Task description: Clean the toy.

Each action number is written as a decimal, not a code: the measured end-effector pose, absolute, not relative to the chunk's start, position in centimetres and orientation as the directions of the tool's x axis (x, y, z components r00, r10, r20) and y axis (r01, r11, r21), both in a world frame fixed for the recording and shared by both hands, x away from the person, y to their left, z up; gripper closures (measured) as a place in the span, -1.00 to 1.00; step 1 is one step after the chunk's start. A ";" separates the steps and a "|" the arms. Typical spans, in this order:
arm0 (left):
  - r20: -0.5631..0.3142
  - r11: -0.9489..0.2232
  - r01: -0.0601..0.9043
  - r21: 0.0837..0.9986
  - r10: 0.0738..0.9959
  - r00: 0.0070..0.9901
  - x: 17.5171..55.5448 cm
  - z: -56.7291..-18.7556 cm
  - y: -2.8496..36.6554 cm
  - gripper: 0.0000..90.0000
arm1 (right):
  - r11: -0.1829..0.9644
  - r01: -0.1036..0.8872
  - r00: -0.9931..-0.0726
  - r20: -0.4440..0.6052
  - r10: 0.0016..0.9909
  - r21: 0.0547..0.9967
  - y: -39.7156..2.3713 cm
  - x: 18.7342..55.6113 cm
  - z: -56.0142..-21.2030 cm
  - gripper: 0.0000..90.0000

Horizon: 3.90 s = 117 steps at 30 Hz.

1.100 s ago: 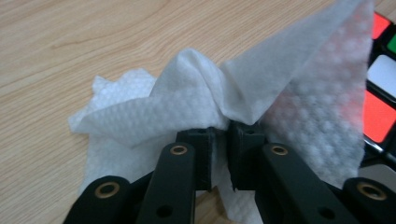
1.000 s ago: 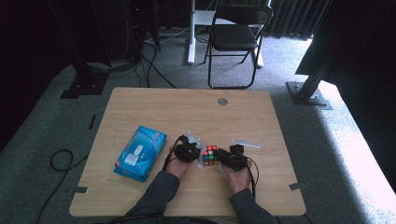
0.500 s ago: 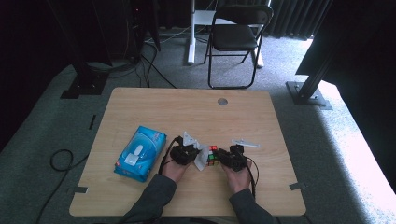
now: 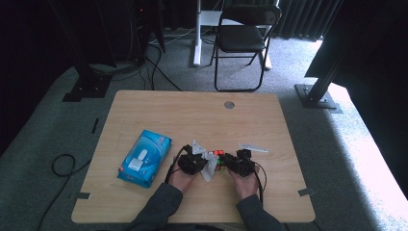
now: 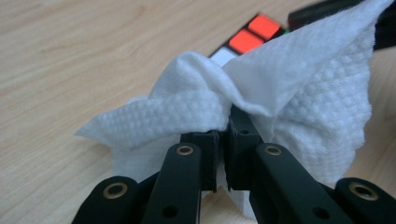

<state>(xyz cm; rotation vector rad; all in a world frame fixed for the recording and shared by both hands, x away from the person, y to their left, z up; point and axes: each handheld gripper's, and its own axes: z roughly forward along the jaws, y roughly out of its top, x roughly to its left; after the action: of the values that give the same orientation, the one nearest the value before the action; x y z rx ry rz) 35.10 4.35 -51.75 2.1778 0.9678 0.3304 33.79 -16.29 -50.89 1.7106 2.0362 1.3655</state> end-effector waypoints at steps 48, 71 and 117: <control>-0.060 -0.436 0.518 0.736 0.721 0.691 34.0 -50.4 4.5 0.83 | -0.066 0.703 -0.337 0.413 0.846 0.709 -16.3 33.7 -50.9 0.54; 0.026 -0.523 0.522 0.674 0.722 0.691 33.9 -53.5 3.5 0.84 | -0.066 0.701 -0.337 0.412 0.846 0.710 -16.3 33.7 -50.9 0.54; 0.013 -0.424 0.533 0.732 0.791 0.612 35.3 -54.2 8.8 0.78 | -0.082 0.679 -0.272 0.354 0.895 0.729 -18.9 34.7 -51.4 0.52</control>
<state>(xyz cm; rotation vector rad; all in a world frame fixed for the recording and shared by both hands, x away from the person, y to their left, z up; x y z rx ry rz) 35.28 8.77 -54.23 2.1288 1.0373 0.4683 34.70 -18.89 -51.45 1.7233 1.9429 1.2791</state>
